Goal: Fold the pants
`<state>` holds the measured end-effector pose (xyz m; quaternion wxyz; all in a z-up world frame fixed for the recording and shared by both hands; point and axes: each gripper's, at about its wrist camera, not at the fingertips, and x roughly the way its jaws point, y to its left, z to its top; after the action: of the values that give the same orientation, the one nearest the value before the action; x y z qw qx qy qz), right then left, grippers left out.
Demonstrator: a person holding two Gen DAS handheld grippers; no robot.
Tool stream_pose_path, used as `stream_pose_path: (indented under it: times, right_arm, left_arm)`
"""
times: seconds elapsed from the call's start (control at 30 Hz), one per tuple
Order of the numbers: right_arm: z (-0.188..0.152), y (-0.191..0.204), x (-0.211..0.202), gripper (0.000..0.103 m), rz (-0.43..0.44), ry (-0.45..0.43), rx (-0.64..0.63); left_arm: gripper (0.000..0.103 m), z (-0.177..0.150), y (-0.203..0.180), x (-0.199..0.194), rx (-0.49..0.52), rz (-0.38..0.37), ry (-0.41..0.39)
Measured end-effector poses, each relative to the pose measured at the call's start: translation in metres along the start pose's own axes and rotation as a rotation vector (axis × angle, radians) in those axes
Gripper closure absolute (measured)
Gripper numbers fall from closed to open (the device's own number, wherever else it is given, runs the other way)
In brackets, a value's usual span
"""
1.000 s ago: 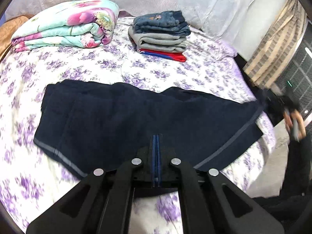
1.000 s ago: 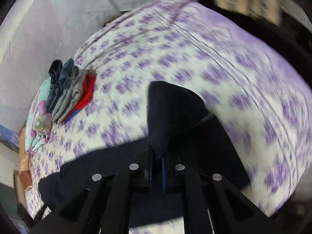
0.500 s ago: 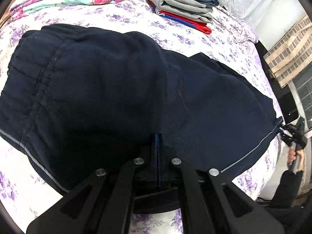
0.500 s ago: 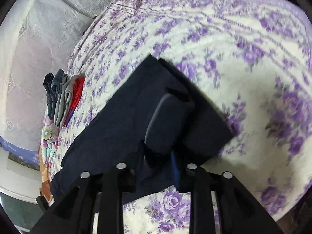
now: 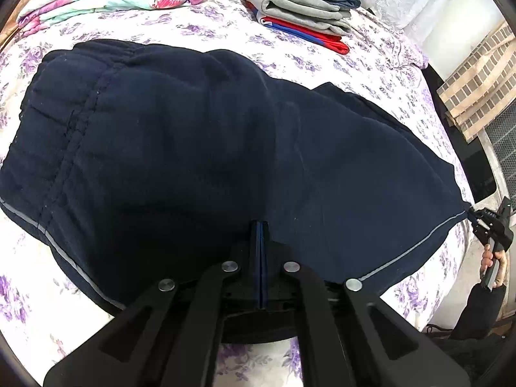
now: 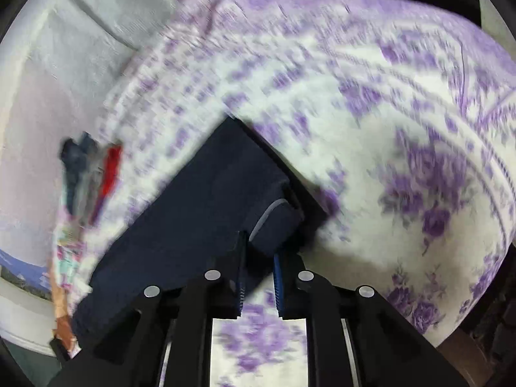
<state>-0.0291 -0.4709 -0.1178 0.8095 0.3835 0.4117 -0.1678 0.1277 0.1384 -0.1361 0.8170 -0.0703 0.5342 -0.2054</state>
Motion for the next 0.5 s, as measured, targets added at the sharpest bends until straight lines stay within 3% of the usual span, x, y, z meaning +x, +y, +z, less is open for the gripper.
stream_pose_path:
  times: [0.07,0.17,0.27,0.3,0.37,0.5]
  right_arm:
    - [0.0,0.001,0.007,0.085,-0.011,-0.003,-0.015]
    - [0.002,0.012,-0.011,0.063,-0.083,-0.007,-0.051]
    - [-0.001,0.044,-0.054,0.06,-0.346,-0.18,-0.198]
    - [-0.003,0.059,-0.063,0.057,-0.381,-0.228,-0.247]
    - [-0.006,0.094,-0.071,0.057,-0.321,-0.261,-0.36]
    - [-0.038,0.228,-0.03,0.052,0.036,-0.117,-0.801]
  left_arm:
    - [0.102,0.001,-0.001,0.001,0.001,0.001,0.001]
    - [0.102,-0.001,-0.003,-0.001,0.003,0.005,0.0]
    - [0.102,-0.005,-0.009,-0.012,0.027,0.03,-0.006]
    - [0.102,-0.006,-0.014,-0.017,0.043,0.031,-0.01]
    - [0.102,-0.006,-0.028,-0.025,0.074,-0.001,-0.018]
    - [0.1,0.005,-0.074,-0.031,0.182,-0.038,-0.058]
